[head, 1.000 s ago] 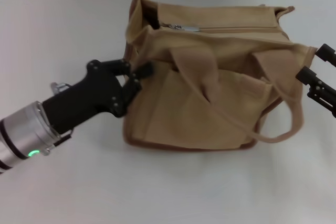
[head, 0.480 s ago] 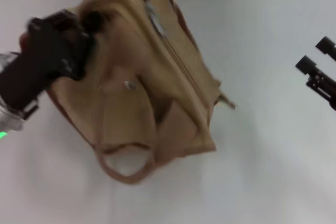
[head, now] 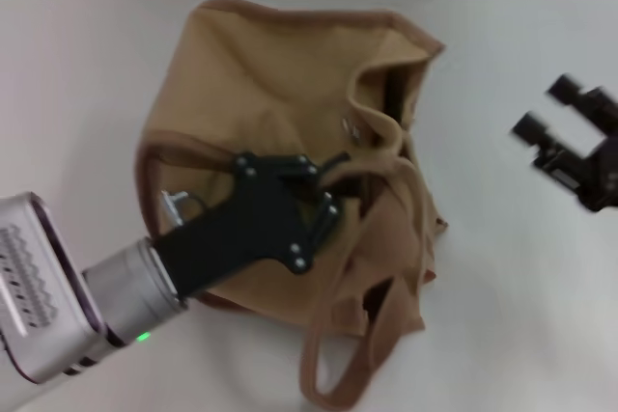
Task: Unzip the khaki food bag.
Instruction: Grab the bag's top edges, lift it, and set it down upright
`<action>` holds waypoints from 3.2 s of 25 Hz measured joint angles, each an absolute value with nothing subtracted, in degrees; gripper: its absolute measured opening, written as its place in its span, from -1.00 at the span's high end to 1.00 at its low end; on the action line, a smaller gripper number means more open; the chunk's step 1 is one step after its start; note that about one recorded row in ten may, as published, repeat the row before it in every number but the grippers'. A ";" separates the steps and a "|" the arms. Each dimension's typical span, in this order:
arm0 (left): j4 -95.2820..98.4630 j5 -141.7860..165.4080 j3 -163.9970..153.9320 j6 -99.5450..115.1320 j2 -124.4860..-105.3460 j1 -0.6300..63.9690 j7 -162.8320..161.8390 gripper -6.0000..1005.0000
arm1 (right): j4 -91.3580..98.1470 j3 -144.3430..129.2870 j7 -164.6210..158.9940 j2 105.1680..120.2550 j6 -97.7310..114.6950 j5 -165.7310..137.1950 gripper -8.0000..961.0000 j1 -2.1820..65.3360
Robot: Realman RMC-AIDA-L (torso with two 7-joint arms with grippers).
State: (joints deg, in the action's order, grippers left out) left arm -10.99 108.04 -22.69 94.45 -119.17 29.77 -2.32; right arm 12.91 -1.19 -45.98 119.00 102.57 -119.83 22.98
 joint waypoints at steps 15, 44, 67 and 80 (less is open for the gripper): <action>-12.52 108.57 -22.60 93.25 -119.26 31.22 -2.57 0.84 | 3.48 -11.13 -27.51 119.52 94.24 -119.87 -0.56 25.96; -13.37 108.63 -22.67 92.58 -119.26 31.93 -2.63 0.84 | -4.64 -3.60 -12.58 119.71 91.88 -118.90 -0.49 24.12; -14.50 108.71 -21.55 91.66 -119.27 31.90 -2.51 0.84 | -7.56 -3.60 -5.86 119.79 91.74 -119.10 0.94 23.59; -16.57 108.71 -17.29 97.93 -119.26 30.90 -2.33 0.84 | -7.64 -3.69 -5.80 119.80 91.26 -119.18 0.98 23.48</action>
State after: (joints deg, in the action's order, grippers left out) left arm -16.57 108.71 -17.30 97.93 -119.26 30.90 -2.33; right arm -7.64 -3.69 -5.80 119.80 91.26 -119.18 23.48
